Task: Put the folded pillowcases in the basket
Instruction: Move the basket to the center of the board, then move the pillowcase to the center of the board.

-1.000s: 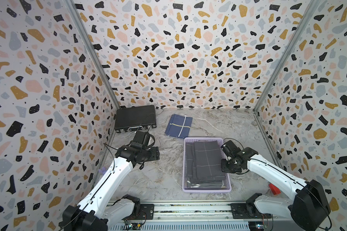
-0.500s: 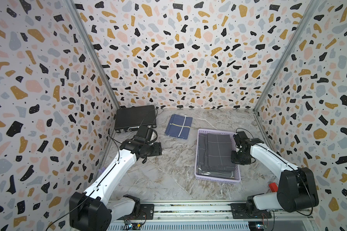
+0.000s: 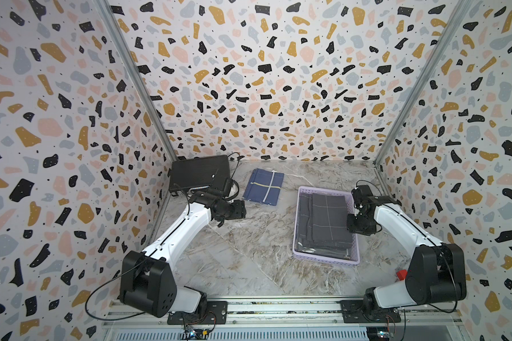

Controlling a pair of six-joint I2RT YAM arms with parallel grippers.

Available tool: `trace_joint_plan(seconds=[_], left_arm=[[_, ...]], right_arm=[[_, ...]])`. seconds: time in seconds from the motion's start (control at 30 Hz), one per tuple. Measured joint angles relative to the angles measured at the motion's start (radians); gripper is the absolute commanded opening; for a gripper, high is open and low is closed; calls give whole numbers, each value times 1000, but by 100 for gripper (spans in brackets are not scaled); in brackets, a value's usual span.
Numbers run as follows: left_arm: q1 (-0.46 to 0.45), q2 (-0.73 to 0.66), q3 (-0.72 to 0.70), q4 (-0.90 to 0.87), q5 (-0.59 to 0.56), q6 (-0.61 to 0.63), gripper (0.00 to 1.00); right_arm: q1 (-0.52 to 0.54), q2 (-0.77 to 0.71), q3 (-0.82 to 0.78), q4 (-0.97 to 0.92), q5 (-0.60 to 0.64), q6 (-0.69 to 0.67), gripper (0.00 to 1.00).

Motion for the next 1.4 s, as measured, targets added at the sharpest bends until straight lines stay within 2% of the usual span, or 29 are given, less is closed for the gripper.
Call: trace_joint_plan(seconds=[0.07, 0.1, 0.2, 0.33, 0.43, 0.5, 0.53, 0.57, 0.77, 0.9, 1.07, 1.23, 1.4], left_arm=[[0, 32, 32, 0, 3, 1, 71], [-2, 50, 51, 0, 3, 2, 71], [-9, 125, 131, -2, 1, 9, 71], [-32, 270, 284, -9, -7, 25, 68], [-41, 431, 452, -21, -8, 29, 47], [-44, 546, 564, -25, -8, 29, 21], [-45, 603, 620, -34, -10, 27, 4], [-45, 659, 672, -39, -16, 26, 0], [-45, 964, 1001, -111, -28, 18, 0], [-44, 1083, 1125, -171, -32, -1, 0], [-30, 1085, 1085, -224, -18, -47, 0], [-19, 1007, 925, -204, 26, -80, 0], [-13, 906, 749, -180, 46, -90, 0]], right_arm=[[0, -34, 1, -4, 3, 2, 66], [0, -59, 1, -6, 2, 5, 69], [0, -156, 1, -5, -10, 15, 72], [0, -265, -6, 5, -62, 28, 71], [0, -309, -33, 30, -117, 43, 69], [0, -321, -55, 45, -151, 50, 69], [0, -323, -63, 51, -168, 52, 68], [0, -323, -70, 58, -188, 55, 68], [3, -322, -80, 123, -297, 79, 65], [3, -317, -100, 175, -340, 84, 64], [7, -292, -145, 223, -386, 106, 61], [33, -293, -146, 232, -392, 124, 61], [49, -370, -145, 220, -385, 133, 60]])
